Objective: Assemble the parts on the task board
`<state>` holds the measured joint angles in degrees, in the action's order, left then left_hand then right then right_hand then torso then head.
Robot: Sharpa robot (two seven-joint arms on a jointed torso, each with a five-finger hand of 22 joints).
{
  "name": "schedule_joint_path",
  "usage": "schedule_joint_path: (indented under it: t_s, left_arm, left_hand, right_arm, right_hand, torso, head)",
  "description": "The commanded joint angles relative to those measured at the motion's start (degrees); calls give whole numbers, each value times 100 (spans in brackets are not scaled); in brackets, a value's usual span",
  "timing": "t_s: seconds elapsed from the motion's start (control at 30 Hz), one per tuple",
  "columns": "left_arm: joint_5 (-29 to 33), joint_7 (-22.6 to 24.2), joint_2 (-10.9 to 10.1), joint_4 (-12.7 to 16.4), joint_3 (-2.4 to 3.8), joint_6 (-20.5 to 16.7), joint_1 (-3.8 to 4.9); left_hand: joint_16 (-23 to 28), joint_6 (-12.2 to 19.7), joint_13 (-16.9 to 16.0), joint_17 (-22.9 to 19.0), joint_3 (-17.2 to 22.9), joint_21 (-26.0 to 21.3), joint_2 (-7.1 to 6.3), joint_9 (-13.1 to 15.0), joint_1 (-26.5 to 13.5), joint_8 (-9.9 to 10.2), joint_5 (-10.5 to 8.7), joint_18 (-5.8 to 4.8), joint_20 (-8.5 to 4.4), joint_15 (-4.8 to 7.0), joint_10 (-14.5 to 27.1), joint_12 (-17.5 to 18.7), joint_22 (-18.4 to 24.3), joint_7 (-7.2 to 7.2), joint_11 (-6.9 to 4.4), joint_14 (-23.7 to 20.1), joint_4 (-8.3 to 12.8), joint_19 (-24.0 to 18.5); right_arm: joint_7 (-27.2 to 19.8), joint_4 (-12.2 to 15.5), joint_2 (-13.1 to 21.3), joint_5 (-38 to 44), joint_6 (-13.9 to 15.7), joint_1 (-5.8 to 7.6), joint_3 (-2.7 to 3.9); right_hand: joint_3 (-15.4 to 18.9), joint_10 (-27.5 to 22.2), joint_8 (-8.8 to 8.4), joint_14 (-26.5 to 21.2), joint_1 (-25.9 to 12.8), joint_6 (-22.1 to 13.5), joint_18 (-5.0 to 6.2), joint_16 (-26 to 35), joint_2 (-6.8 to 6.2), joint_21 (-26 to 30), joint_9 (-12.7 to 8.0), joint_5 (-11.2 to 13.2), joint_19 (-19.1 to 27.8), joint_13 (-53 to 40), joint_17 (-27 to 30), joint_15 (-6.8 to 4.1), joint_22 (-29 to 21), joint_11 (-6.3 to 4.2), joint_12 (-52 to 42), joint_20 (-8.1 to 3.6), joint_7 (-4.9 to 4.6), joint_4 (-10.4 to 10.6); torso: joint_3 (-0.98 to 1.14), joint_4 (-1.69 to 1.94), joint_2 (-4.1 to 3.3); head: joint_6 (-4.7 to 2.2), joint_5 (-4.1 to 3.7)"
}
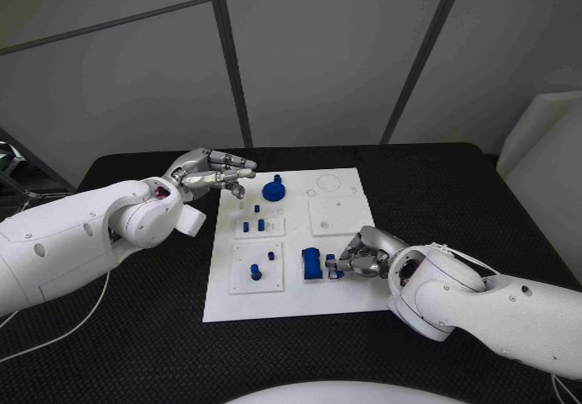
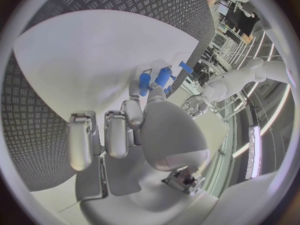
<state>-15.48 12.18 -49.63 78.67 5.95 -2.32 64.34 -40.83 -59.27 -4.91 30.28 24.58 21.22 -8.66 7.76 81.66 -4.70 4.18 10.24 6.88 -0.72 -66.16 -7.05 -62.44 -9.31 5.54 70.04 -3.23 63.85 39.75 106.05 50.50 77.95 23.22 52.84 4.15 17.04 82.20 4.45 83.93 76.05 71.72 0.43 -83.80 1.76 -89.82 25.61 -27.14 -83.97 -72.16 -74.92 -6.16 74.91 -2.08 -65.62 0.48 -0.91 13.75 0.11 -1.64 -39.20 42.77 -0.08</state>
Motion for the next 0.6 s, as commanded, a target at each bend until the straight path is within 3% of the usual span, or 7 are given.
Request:
schedule_joint_path:
  t_s: [0.03, 0.13, 0.17, 0.33, 0.6]
  left_arm:
    - [29, 5, -3, 11, 4, 62, 8]
    - [29, 2, -1, 9, 4, 64, 8]
    - [29, 1, 0, 9, 4, 65, 8]
    - [29, -5, -1, 5, 4, 70, 8]
    - [29, -14, 4, 1, 4, 86, 8]
  left_hand:
    - [18, -4, -6, -9, -3, -30, 9, 8, -46, 39, 28, 17, 18, -42, 19, 27, 6, -34, 36, -5, 34, -13]
    - [18, -4, -6, -9, -3, -30, 9, 8, -46, 39, 28, 17, 18, -42, 19, 27, 6, -34, 36, -5, 34, -13]
    - [18, -4, -6, -9, -3, -30, 9, 8, -46, 39, 28, 17, 18, -42, 19, 27, 6, -34, 36, -5, 34, -13]
    - [18, -4, -6, -9, -3, -30, 9, 8, -46, 39, 28, 17, 18, -42, 19, 27, 6, -34, 36, -5, 34, -13]
    - [23, -5, -6, -9, -4, -35, 9, 10, -50, 42, 28, 16, 19, -43, 20, 28, 10, -36, 37, -5, 35, -12]
  right_arm:
    - [0, 4, -22, 59, -31, 4, -1]
    - [-26, 0, -42, 67, -30, 4, 0]
    - [-37, 1, -47, 68, -31, 4, 0]
    - [-96, 20, -54, 72, -38, 4, 0]
    - [-129, 48, -23, 106, -20, 3, 0]
  right_hand:
    - [14, 77, 35, 393, -71, 56, -43, 29, -34, -18, 25, 78, -603, -10, -531, -45, 1509, -107, -17, -60, 7, 85]
    - [61, 85, 42, 392, -197, 83, -43, 37, -67, -18, 91, 888, -603, -10, -526, -43, 1509, -102, -11, -69, 0, 252]
    - [61, 88, 43, 393, -230, 89, -43, 36, -77, -18, 109, 1030, -603, -13, -528, -43, 1509, -99, -14, -68, -4, 274]
    - [26, 99, 54, 398, -398, 127, -43, 27, -137, -18, 179, 1220, -603, -27, -546, -44, 1509, -102, -28, -67, 3, 299]
    - [-206, 117, 54, 406, -847, 176, -43, 10, -260, -18, 304, 1243, -603, -55, -575, -58, 1509, -121, -57, -78, 28, 313]
  torso:
    - [1, -7, -3]
    - [0, -3, -1]
    - [0, 1, 0]
    - [2, -1, 0]
    - [2, -3, 2]
  head:
    - [-3, -2]
    - [-5, 0]
    - [-4, -2]
    - [-5, -4]
    - [-9, -6]
